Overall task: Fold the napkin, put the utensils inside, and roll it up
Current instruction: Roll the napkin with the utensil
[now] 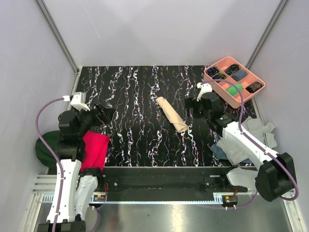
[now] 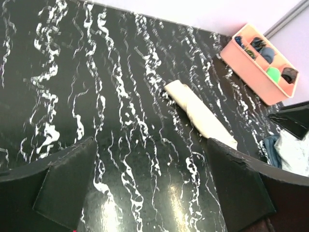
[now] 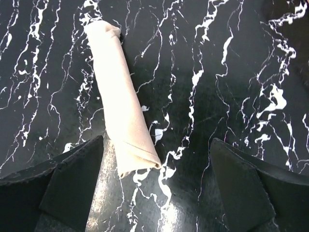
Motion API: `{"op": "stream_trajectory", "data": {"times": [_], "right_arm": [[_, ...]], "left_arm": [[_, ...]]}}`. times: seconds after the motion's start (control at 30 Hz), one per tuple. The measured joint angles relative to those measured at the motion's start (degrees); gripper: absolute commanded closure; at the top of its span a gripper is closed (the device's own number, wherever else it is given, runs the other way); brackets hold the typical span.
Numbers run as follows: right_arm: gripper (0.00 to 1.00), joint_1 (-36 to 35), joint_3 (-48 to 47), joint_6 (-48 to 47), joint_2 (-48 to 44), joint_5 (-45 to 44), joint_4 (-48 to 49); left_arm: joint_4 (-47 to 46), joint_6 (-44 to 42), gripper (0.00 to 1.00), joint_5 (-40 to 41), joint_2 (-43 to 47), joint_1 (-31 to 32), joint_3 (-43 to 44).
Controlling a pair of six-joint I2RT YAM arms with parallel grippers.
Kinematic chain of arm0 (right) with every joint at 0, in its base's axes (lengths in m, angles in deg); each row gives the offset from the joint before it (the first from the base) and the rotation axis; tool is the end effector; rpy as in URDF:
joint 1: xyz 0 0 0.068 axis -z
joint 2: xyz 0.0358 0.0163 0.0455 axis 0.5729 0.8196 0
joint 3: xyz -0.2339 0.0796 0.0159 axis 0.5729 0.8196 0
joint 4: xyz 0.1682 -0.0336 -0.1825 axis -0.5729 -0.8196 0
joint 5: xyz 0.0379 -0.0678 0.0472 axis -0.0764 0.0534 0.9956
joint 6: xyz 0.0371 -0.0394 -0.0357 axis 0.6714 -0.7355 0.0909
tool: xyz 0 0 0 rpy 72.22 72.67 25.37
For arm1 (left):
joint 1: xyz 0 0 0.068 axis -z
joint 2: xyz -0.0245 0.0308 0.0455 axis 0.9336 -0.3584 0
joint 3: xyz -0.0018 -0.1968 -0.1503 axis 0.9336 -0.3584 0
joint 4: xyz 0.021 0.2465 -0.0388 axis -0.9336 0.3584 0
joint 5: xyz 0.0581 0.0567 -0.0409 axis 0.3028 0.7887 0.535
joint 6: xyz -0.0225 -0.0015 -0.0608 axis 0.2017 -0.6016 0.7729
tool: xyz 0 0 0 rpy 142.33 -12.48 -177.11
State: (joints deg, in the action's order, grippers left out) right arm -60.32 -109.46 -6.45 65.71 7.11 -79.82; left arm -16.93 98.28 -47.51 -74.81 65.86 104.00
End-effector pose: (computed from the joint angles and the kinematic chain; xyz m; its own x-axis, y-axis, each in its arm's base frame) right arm 0.2582 0.1172 0.2496 -0.5107 -0.0711 -0.8568 -0.2762 0.9573 0.0851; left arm 0.1718 -0.0110 0.3099 -0.3089 -0.3441 -0.8867 0.2490 0.8705 -0.4245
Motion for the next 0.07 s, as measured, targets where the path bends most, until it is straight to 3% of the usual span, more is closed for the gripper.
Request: {"op": "stream_trajectory", "data": {"times": [0.07], "right_arm": [[0.0,0.0,0.9,0.39,-0.61,-0.13,0.2]], "left_arm": [[0.59,0.17,0.01,0.66,0.5,0.0,-0.66]]}}
